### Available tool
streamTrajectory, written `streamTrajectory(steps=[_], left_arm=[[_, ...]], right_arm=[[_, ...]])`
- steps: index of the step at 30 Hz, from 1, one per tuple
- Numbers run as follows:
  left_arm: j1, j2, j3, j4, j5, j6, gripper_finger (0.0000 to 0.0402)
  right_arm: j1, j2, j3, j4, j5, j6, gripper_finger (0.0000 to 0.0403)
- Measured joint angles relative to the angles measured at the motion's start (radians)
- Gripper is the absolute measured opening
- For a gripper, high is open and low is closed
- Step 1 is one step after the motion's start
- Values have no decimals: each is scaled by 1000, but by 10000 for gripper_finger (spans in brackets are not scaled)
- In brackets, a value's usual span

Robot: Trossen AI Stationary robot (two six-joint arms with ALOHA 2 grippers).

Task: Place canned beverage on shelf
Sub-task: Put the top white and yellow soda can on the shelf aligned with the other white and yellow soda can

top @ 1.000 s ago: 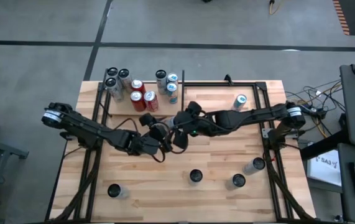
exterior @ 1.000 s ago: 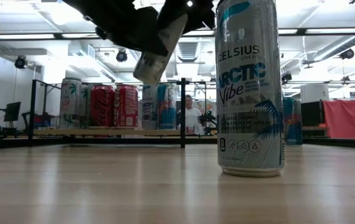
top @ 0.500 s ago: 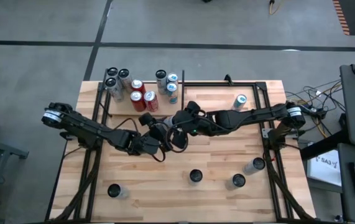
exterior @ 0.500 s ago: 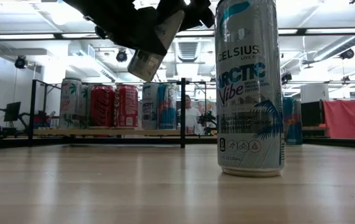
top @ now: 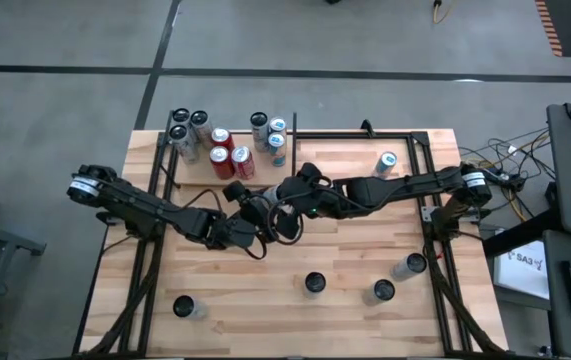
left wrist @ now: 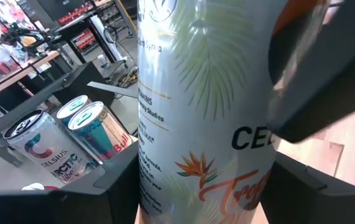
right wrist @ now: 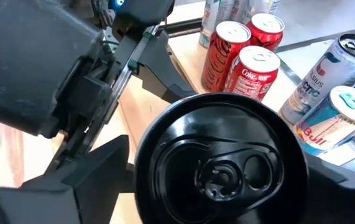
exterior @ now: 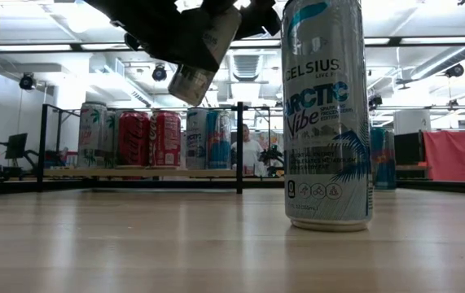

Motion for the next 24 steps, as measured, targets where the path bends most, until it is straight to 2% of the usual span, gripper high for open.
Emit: streamTrajectory(steps=[6,14,24], left_arm=[[0,-8,0,-17,-40,21,236],[0,-87,-61,-30,-50,-28,236],[-49,-409,-317,-31,-126,-163,236]], right_arm=[[0,-16,0,-4,0,0,347],[1,-84,0,-8,70,-29,341],[0,-121,0,-10,82,-76,336]])
